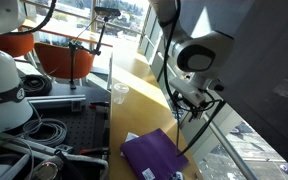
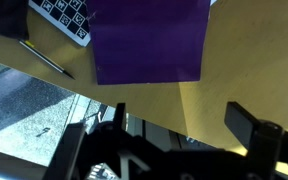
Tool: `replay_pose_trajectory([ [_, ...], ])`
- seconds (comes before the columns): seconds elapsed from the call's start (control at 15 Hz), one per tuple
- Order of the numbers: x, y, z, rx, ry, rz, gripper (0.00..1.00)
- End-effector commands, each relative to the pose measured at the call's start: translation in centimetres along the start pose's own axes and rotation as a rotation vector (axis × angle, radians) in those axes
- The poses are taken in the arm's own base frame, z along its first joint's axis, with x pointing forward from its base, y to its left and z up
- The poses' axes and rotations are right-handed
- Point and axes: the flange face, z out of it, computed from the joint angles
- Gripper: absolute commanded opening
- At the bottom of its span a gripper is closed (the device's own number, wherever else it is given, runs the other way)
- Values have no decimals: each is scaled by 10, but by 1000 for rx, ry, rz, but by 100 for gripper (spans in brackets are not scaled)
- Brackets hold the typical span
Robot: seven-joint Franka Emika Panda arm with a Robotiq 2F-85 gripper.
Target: Close the purple folder.
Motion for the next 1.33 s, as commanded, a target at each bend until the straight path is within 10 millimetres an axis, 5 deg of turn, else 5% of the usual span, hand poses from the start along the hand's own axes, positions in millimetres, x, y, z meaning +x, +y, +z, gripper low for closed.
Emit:
replay_pose_trajectory([
  [0.0, -61, -8, -38, 150, -88, 113, 100],
  [0.4, -177, 15, -54, 272, -146, 321, 100],
  [0.6, -215, 23, -63, 246, -128, 299, 100],
  [0.93, -226, 17, -80, 190, -86, 221, 100],
  [1.27, -195, -21, -121, 133, -56, 124, 100],
])
